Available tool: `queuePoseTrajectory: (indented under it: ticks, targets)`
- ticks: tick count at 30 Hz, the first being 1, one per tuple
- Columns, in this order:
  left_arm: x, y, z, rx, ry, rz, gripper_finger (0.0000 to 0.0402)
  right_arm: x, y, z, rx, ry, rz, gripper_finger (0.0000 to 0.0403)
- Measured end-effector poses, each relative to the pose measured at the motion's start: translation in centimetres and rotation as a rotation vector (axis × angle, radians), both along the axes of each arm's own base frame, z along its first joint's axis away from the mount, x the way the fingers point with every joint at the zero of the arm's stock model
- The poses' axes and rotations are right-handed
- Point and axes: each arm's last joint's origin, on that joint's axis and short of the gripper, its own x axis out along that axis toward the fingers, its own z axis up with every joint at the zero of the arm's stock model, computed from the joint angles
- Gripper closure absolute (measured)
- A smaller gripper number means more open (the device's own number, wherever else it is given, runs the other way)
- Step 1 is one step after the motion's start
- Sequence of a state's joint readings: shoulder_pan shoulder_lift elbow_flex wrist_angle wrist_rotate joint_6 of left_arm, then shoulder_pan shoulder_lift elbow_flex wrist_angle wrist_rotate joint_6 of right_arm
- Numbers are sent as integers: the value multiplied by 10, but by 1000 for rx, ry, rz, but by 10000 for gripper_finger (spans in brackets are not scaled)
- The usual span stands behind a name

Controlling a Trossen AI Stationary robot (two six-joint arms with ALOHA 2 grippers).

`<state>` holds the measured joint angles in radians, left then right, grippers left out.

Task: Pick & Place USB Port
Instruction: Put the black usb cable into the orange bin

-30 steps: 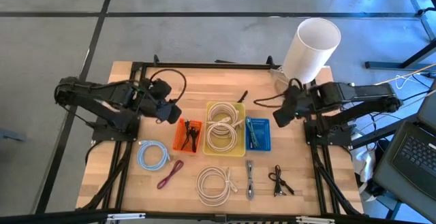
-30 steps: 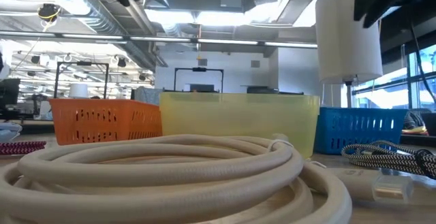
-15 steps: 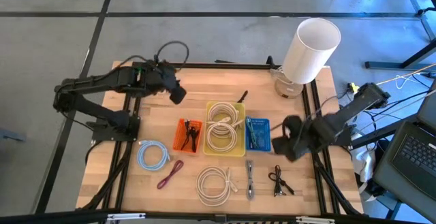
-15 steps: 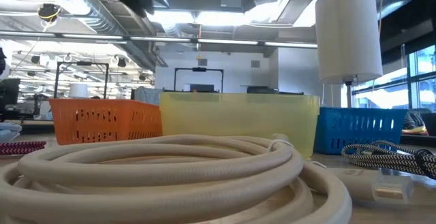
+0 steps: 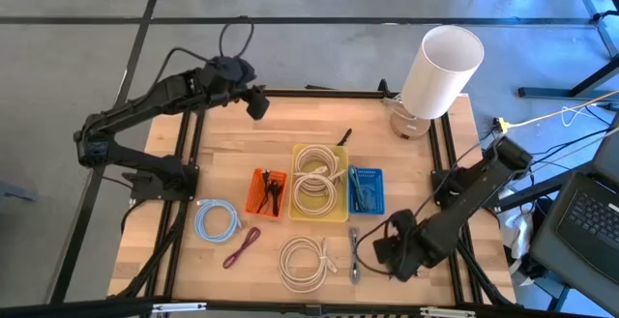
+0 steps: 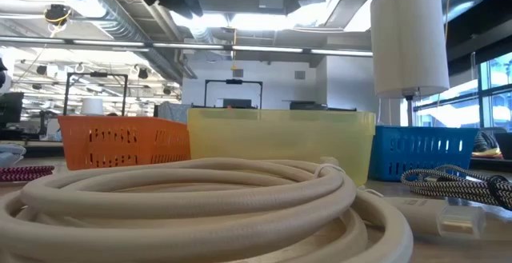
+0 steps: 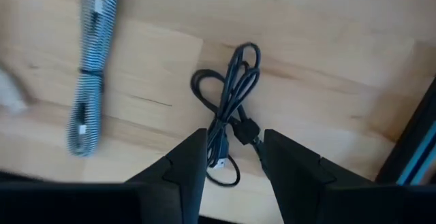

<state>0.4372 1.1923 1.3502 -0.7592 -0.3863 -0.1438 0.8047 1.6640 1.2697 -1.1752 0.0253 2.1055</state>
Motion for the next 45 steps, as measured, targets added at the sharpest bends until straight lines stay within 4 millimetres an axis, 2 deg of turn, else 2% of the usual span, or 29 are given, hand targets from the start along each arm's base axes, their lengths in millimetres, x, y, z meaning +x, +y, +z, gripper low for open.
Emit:
queuePoseTrajectory:
  ticks: [5,13,21,24,28,29,32,35,42,45]
  targets:
    - [0,7,4,15,-50,-17,229,10,11,-26,-14,54,12,254]
    - [1,8,5,30,-43,-56,231,19,22,-64,-54,142,19,254]
    - [1,8,5,41,-30,-66,238,27,31,-89,-49,142,38,257]
    - [1,8,5,52,-17,-76,237,27,31,-92,-52,146,38,281]
    - [1,8,5,67,2,-90,236,27,31,-92,-55,149,38,356]
    - [1,8,5,71,6,-92,236,27,31,-91,-52,150,37,370]
    - [1,8,5,79,16,-100,238,27,32,-86,-49,174,32,370]
    - [0,9,5,84,22,-102,242,29,34,-72,-75,203,17,370]
    - [-3,13,5,80,25,-81,244,31,34,-9,-195,290,38,370]
    - [-4,15,5,71,19,-85,246,37,34,14,-197,186,64,370]
